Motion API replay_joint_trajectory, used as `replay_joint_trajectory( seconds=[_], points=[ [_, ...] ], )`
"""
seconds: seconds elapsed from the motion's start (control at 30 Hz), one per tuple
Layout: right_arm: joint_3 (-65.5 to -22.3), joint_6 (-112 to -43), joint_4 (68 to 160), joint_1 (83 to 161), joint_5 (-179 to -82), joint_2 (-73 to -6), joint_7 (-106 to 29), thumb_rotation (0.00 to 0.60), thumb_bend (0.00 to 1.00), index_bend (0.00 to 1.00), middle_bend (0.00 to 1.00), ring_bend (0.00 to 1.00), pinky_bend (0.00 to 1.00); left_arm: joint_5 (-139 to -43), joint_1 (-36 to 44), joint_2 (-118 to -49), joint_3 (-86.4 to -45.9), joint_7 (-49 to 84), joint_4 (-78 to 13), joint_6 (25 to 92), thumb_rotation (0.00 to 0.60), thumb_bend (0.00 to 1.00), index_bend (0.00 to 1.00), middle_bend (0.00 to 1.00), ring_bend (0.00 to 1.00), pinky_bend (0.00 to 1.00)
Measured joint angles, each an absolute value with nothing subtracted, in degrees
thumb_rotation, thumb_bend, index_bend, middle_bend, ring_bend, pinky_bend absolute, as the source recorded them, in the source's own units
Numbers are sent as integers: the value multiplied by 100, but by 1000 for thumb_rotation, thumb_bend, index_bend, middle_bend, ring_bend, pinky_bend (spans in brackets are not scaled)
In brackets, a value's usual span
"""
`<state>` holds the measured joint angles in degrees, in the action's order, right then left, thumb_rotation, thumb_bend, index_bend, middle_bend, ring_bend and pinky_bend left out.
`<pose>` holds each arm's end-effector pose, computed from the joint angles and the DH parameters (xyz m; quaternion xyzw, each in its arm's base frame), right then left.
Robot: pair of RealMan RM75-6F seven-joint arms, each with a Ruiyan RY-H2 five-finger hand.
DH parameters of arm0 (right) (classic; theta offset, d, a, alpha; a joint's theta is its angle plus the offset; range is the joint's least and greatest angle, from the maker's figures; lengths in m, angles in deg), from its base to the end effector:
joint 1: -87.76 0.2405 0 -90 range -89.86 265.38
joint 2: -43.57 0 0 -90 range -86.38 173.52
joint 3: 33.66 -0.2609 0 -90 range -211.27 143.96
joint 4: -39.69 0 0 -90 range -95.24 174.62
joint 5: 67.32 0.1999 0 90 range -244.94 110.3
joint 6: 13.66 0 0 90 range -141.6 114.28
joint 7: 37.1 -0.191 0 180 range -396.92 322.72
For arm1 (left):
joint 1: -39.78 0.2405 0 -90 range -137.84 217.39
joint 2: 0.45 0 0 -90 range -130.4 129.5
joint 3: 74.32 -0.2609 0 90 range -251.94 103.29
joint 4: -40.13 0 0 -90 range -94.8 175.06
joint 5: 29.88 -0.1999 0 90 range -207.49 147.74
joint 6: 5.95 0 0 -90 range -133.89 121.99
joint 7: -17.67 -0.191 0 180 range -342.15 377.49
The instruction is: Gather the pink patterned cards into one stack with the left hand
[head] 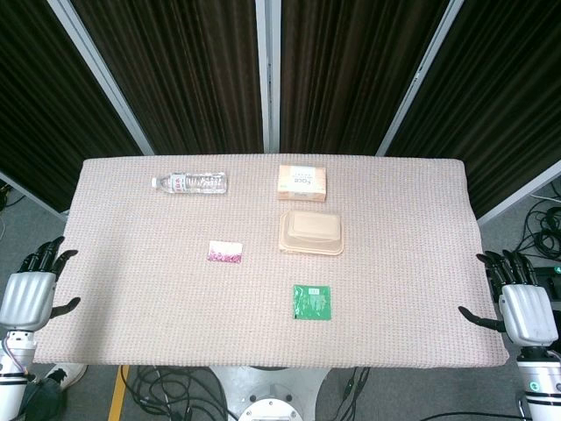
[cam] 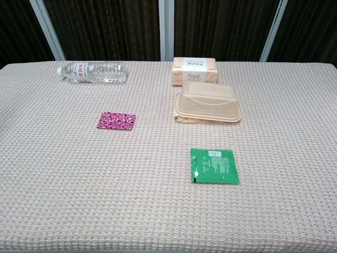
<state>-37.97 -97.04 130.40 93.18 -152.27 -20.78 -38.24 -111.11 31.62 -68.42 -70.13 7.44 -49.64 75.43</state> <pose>-0.3166 -0.2361 0.1726 0.5906 -0.3890 0.3882 0.5909 -0.3174 0.2504 0.1510 -0.6169 -0.3563 -0.3339 0.6172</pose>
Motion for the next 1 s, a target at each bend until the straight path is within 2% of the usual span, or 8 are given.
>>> replay_joint_trajectory(
  seconds=[0.9, 0.97, 1.0],
  points=[
    [-3698, -10028, 13040, 9067, -15350, -1951, -4135, 465, 22, 165, 140, 66, 62, -11232, 3459, -6682, -7200, 635, -5390, 7905, 600, 117, 279, 187, 132, 238],
    [-3715, -10038, 13040, 9072, -15361, -1941, -4151, 465, 22, 165, 141, 66, 62, -11256, 3411, -6687, -7193, 675, -5345, 7839, 600, 117, 280, 215, 160, 263],
    [-3724, -10040, 13040, 9079, -15367, -1936, -4152, 463, 22, 165, 141, 65, 62, -11265, 3378, -6693, -7183, 697, -5310, 7802, 600, 117, 284, 256, 202, 321]
  ],
)
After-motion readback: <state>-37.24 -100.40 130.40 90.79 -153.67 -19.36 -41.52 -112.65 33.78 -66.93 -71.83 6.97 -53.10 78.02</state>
